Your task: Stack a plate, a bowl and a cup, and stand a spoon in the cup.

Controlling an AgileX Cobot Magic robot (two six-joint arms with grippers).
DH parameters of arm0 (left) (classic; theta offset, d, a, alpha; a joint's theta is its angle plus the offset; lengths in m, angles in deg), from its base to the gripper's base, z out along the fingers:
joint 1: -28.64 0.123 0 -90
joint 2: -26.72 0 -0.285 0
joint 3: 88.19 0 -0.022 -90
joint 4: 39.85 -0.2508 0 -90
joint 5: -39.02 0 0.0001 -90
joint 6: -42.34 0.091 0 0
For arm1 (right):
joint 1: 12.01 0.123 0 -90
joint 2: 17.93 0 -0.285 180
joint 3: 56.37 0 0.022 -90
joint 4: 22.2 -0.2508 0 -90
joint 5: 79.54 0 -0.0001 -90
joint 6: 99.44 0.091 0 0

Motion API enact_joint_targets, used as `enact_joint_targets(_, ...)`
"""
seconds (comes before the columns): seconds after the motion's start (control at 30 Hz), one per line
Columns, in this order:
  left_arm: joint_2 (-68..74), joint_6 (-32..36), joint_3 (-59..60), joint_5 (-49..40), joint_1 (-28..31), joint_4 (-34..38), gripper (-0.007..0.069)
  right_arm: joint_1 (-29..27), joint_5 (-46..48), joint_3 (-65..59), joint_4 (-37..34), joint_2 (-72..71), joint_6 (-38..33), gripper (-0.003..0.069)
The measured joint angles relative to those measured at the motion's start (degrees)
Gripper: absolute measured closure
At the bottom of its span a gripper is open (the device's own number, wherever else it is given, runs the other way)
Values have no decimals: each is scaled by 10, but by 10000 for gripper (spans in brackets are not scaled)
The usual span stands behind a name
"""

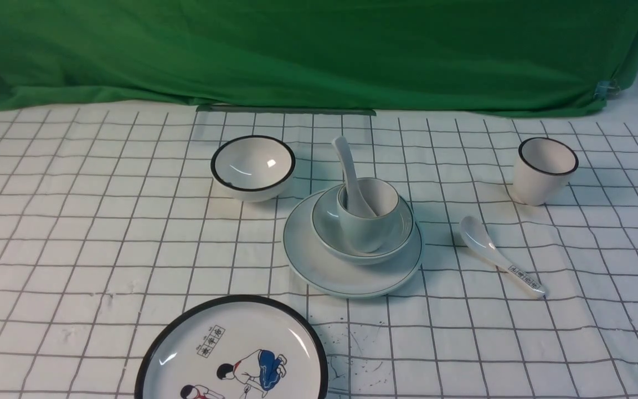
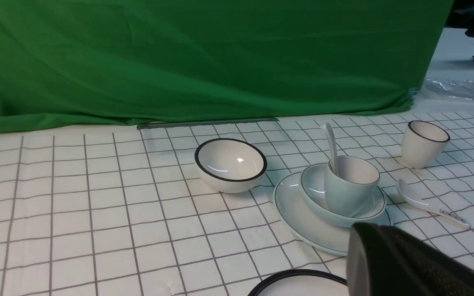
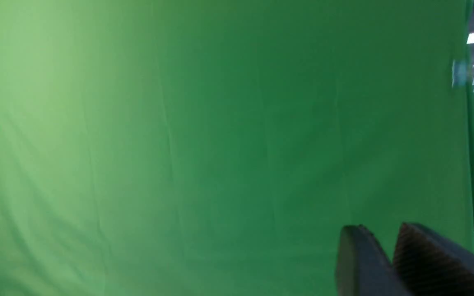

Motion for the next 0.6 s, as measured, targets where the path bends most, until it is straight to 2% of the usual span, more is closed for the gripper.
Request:
enact_joint_targets(0.13, -14, 0, 7, 10, 0, 5, 626, 0, -12, 0, 0, -8, 0, 414)
enact_joint_targets(0.6, -14, 0, 7, 26, 0, 8, 624, -4, -7, 0, -1, -8, 1, 410)
